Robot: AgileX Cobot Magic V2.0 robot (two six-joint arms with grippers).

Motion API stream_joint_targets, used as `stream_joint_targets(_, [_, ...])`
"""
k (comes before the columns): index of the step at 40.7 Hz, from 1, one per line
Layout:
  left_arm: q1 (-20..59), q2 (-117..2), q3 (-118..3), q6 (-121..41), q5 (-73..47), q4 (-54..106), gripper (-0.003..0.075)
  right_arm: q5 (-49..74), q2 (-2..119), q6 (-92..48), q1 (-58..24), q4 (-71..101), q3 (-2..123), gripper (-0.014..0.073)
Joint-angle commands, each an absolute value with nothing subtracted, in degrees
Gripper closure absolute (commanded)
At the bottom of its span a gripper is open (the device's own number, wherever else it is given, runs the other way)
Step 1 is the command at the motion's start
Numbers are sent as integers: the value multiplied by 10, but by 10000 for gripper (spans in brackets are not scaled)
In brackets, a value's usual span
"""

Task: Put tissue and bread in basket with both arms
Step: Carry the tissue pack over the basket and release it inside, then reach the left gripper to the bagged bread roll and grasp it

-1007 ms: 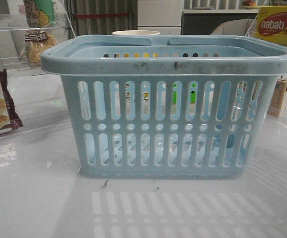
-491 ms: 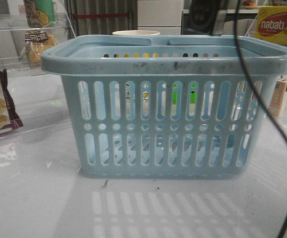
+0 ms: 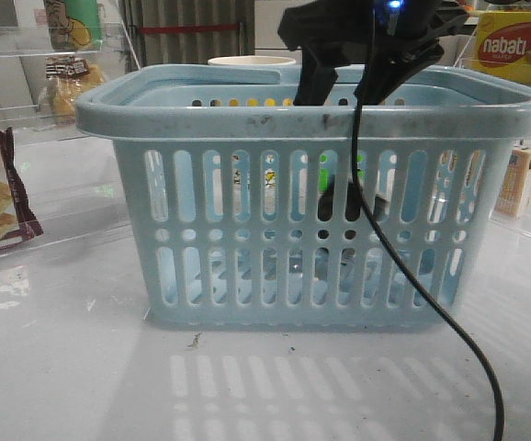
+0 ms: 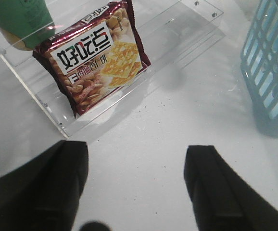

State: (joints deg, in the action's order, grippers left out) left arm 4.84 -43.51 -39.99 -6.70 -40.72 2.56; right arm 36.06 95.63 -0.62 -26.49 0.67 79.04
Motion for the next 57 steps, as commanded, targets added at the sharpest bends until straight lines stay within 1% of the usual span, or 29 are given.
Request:
stream_joint_targets(1, [53, -435, -418, -61, -361, 30, 233, 338, 892, -10, -265, 6, 805, 44])
stream_joint_targets(7, [53, -435, -418, -61, -360, 30, 234, 325, 802, -17, -265, 0, 758, 44])
stream_joint_targets(21, [53, -435, -418, -61, -347, 30, 234, 326, 579, -26, -265, -15, 596, 44])
stream_joint_targets(30, [53, -435, -418, -61, -344, 30, 233, 337, 468, -26, -265, -15, 502, 44])
stream_joint_targets(37, [53, -435, -418, -61, -344, 30, 227, 369, 416, -26, -265, -15, 463, 44])
stream_joint_targets(40, [53, -435, -418, -63, -340, 30, 192, 385, 409, -26, -265, -15, 460, 44])
stream_joint_targets(43, [53, -442, -420, -64, -332, 30, 134, 398, 409, -26, -265, -15, 460, 44])
stream_joint_targets(45, [53, -451, -425, -64, -327, 30, 111, 404, 409, -26, -265, -15, 460, 44])
stream_joint_targets(51, [53, -508, -460, -64, -318, 30, 106, 408, 409, -26, -265, -15, 460, 44])
stream_joint_targets(57, [53, -600, -521, -64, -310, 32, 106, 408, 409, -26, -265, -15, 460, 44])
